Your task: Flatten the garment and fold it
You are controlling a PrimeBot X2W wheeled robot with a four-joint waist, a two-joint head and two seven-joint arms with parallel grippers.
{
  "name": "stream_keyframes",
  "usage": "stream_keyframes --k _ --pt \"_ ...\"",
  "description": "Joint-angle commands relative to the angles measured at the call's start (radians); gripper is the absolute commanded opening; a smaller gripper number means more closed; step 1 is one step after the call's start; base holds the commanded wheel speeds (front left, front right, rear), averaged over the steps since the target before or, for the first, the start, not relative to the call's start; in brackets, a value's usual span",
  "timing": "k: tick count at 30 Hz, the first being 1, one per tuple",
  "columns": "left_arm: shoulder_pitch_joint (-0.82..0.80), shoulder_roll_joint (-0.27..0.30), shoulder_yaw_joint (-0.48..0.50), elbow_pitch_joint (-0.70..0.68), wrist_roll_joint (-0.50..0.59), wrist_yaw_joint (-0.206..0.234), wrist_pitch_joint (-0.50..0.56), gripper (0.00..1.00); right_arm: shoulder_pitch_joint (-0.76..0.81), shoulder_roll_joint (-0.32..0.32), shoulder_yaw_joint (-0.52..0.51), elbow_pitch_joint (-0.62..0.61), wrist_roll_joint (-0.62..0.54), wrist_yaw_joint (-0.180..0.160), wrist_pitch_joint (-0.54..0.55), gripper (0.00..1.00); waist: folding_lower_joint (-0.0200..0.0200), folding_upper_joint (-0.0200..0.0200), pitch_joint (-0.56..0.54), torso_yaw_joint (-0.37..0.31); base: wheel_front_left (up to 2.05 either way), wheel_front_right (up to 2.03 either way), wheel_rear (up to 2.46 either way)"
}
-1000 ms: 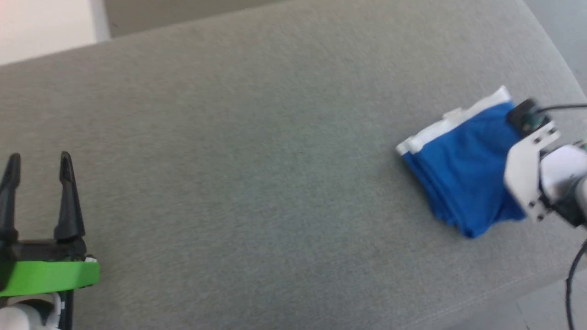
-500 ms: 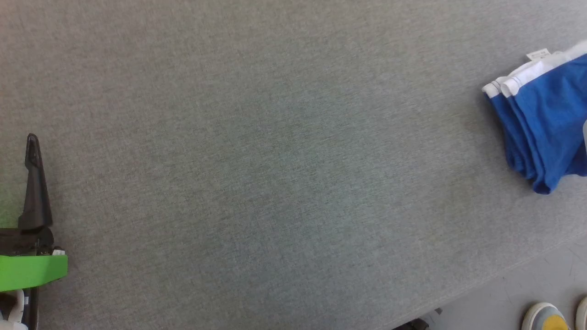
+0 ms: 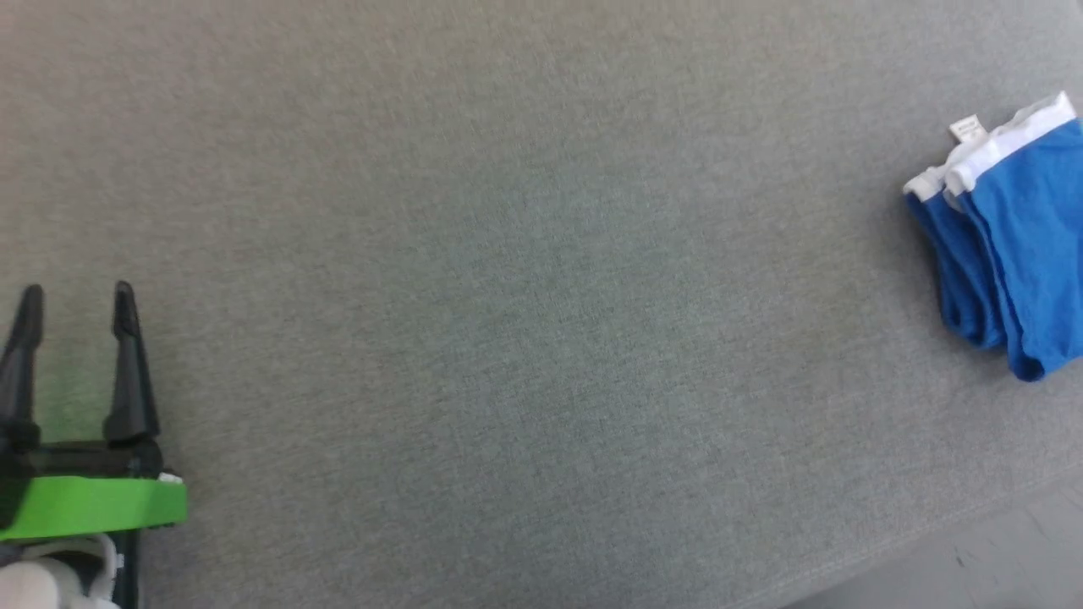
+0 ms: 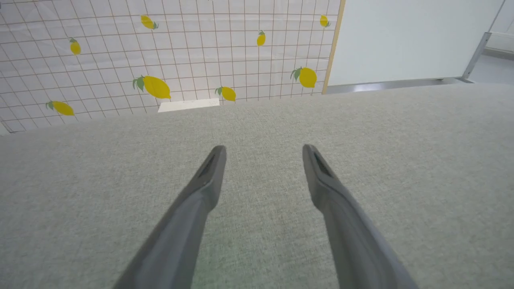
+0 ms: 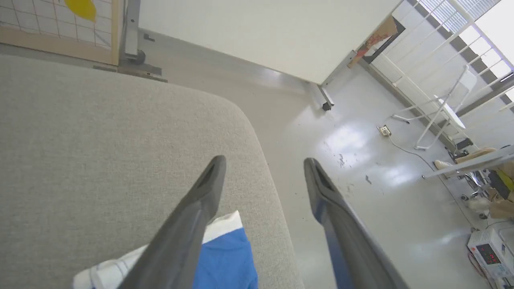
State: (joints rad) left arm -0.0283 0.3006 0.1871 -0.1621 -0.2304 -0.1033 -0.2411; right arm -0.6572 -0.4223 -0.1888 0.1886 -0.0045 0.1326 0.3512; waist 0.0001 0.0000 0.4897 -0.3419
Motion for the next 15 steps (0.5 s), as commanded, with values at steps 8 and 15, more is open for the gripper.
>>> stream_keyframes --k 8,15 --pt "-0.038 -0.064 -0.019 0.070 0.015 0.039 -0.018 1.00 -0.011 0.174 0.054 -0.166 0.130 -0.002 -0.173 1.00 -0.0001 0.0000 -0.253 0.160 0.00 0.00 0.00" --pt "-0.044 -0.088 -0.032 0.124 0.044 0.068 -0.020 1.00 0.109 0.352 0.106 -0.224 0.121 -0.002 -0.362 1.00 -0.0001 0.0000 -0.330 0.233 0.00 0.00 0.00"
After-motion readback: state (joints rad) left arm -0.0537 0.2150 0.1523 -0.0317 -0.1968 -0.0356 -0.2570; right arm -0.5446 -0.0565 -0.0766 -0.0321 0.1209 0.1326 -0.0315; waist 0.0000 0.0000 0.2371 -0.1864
